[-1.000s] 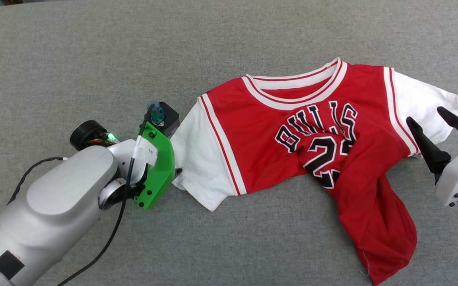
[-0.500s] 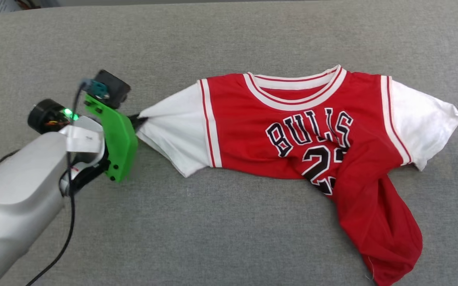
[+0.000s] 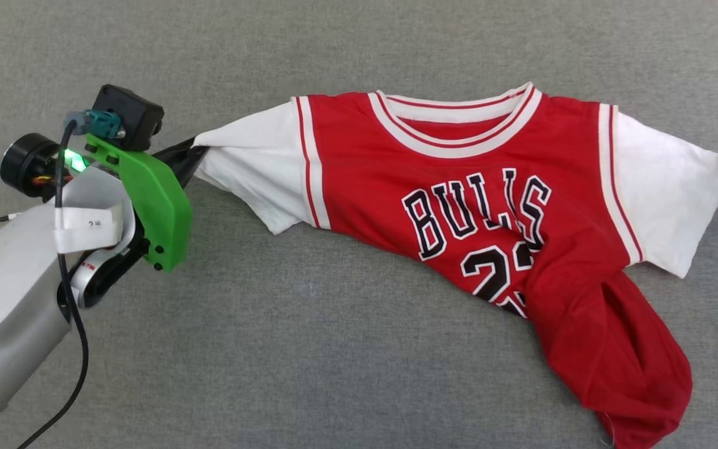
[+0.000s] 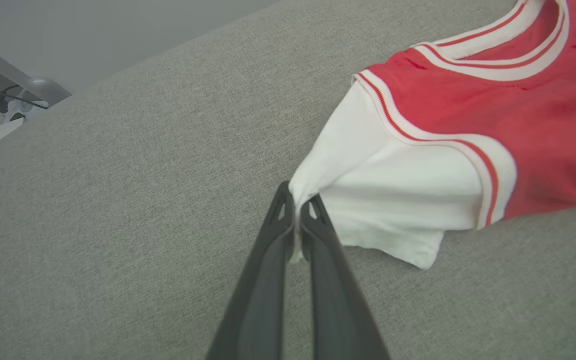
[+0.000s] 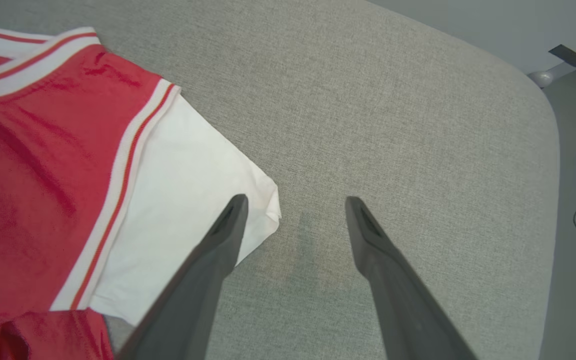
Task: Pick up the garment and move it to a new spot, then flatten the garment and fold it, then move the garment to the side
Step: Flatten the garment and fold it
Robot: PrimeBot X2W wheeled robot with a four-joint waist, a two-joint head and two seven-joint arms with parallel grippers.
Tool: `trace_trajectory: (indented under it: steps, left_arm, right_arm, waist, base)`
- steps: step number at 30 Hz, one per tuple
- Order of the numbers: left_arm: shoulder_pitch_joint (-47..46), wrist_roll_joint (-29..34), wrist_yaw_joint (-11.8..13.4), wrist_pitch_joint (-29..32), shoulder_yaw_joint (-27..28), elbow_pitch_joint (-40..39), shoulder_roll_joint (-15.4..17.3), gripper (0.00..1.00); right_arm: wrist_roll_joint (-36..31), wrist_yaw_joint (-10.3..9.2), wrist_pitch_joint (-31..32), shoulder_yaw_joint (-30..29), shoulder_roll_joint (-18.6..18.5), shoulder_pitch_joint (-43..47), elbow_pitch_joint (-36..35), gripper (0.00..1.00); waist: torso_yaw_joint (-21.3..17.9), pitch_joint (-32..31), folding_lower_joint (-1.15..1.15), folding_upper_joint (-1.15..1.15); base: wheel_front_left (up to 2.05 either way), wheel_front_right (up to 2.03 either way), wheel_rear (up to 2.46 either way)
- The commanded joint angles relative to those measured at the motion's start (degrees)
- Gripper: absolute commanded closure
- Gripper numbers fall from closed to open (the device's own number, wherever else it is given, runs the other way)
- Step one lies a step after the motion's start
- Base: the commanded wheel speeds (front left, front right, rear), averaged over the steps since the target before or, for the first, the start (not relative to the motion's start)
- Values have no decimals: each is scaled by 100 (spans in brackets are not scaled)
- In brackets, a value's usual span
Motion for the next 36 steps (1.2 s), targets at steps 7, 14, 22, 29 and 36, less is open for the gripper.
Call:
trace_trajectory:
  steps: [7,14,22,29,36]
  left_arm:
    - [-52,157,113,-34,-48,-209,-122,100]
    - [-91,206,107,-75,-97,-153,-242,100]
    - [-61,215,29,-272,-116,80,-338,100]
    - [-207,393,54,-750,40,81,-347,100]
    - [-626,560,165,-1088,347,-342,-289,100]
  right_arm:
    - [-29,-4,563,515,341,-765,1014,0]
    - [114,-4,588,1072,653,-741,1824,0]
    - [361,-4,-345,1299,641,-852,2026,100]
    - [468,-4,-1665,1172,311,-1098,1698,100]
    - [631,-4,-2368,1022,-28,-1314,1000,100]
  waist:
    - [268,392,0,0]
    - [336,472,0,0]
    - [241,254,0,0]
    - [156,-182,0,0]
    - [109,-529,0,0]
  base:
    - [0,0,0]
    - [0,0,0]
    - [0,0,0]
    - [0,0,0]
    - [0,0,0]
